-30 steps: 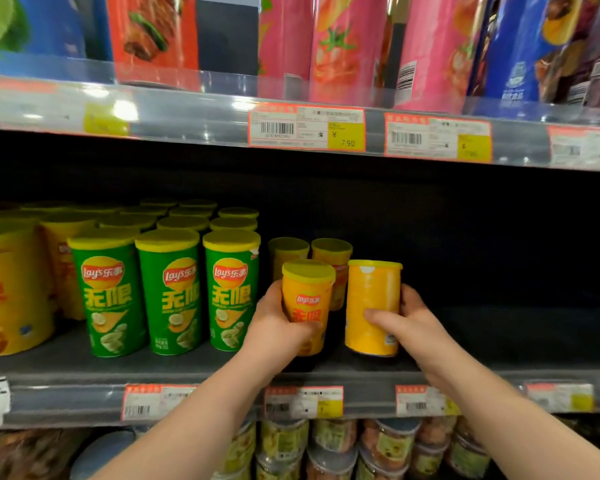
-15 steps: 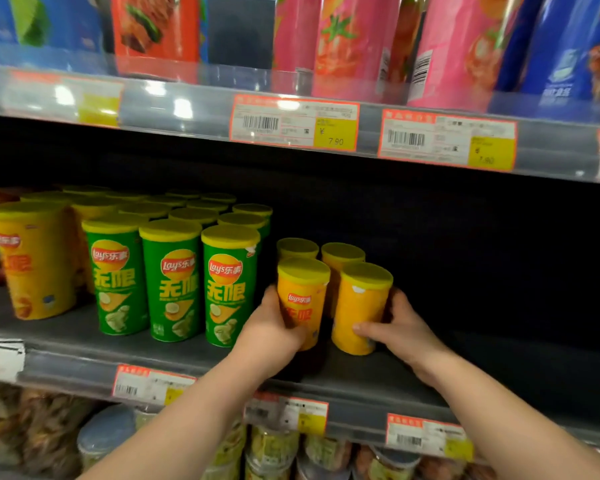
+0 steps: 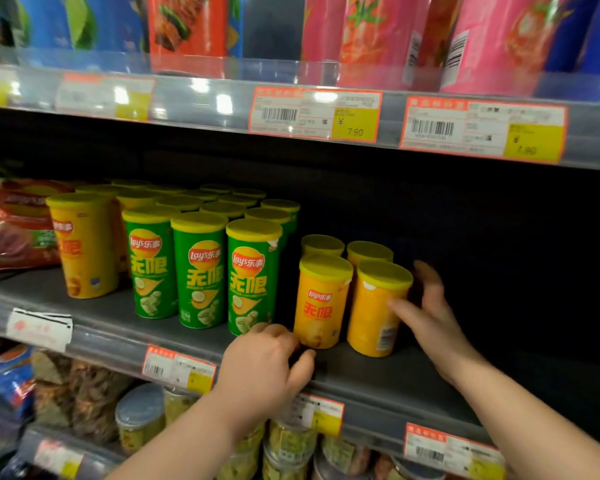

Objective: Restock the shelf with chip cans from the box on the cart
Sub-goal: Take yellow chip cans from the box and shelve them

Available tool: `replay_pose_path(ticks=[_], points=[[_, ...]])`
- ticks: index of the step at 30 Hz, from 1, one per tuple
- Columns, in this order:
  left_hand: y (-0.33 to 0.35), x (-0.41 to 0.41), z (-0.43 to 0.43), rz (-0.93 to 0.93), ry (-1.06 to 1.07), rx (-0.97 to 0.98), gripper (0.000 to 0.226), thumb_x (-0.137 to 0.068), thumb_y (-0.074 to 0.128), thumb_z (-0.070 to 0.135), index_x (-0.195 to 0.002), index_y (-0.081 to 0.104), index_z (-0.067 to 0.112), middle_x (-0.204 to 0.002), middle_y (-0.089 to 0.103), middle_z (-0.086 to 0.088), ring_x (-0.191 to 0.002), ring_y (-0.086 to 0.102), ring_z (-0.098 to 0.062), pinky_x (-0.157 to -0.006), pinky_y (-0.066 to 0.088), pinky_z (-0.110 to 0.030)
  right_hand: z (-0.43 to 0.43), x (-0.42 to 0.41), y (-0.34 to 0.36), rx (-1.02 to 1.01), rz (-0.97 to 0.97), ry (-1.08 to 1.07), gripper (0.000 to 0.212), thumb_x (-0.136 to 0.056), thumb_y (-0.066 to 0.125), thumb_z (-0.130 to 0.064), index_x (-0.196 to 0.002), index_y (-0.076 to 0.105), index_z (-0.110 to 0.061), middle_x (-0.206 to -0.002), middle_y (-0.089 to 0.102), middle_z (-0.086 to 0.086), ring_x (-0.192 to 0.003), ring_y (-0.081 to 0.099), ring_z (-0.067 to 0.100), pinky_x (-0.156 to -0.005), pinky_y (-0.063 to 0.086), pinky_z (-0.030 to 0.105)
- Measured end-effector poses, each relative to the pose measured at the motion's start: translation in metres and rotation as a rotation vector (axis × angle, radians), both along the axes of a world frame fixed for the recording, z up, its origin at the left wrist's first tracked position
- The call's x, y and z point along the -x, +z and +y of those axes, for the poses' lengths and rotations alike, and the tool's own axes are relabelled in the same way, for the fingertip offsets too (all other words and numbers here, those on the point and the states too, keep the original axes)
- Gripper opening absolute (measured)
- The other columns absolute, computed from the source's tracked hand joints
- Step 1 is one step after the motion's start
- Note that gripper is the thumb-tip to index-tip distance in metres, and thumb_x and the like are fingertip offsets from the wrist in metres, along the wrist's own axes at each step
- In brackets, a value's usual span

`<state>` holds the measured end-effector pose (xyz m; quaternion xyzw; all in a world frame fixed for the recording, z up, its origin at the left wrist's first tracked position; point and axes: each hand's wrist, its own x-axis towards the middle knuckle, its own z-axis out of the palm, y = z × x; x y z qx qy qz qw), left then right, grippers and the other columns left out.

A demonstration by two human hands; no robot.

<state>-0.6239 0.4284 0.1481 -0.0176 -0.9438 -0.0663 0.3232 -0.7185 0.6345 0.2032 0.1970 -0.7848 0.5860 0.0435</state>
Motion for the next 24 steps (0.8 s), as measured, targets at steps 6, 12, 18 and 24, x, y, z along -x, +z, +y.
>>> replay_pose_path(ticks=[6,12,18,24], points=[[-0.012,0.001,-0.001,0.161,0.01,0.032,0.033,-0.08,0.048,0.043,-0.059,0.059,0.02,-0.062,0.057,0.004,-0.059,0.058,-0.02,-0.044,0.039,-0.026,-0.018,-0.008,0.058,-0.569,0.583,0.063,0.073,-0.078,0.069,-0.044,-0.141,0.038,-0.026,-0.146,0.033,-0.005,-0.133,0.032,0.012,-0.102,0.029,0.024],[-0.012,0.0,-0.001,0.134,0.019,0.014,0.033,-0.08,0.047,0.044,-0.06,0.06,0.021,-0.063,0.058,0.005,-0.059,0.058,-0.019,-0.044,0.041,-0.025,-0.063,0.002,0.072,-1.176,0.643,0.258,0.085,-0.083,0.066,-0.042,-0.15,0.015,-0.032,-0.158,0.019,-0.007,-0.145,0.013,0.013,-0.117,0.001,0.041],[-0.012,0.0,-0.001,0.111,0.021,0.002,0.033,-0.08,0.047,0.045,-0.061,0.061,0.022,-0.063,0.058,0.005,-0.059,0.058,-0.019,-0.044,0.043,-0.025,-0.087,0.01,0.074,-1.269,0.629,0.158,0.079,-0.082,0.067,-0.042,-0.148,0.024,-0.029,-0.15,0.033,-0.003,-0.134,0.036,0.022,-0.11,0.027,0.039],[-0.013,0.001,-0.001,0.121,0.018,-0.008,0.033,-0.08,0.048,0.045,-0.061,0.061,0.021,-0.063,0.058,0.004,-0.059,0.057,-0.02,-0.043,0.044,-0.026,-0.105,0.029,0.07,-1.219,0.516,0.087,0.086,-0.079,0.074,-0.032,-0.149,0.023,-0.024,-0.15,0.034,0.002,-0.133,0.04,0.024,-0.1,0.04,0.033]])
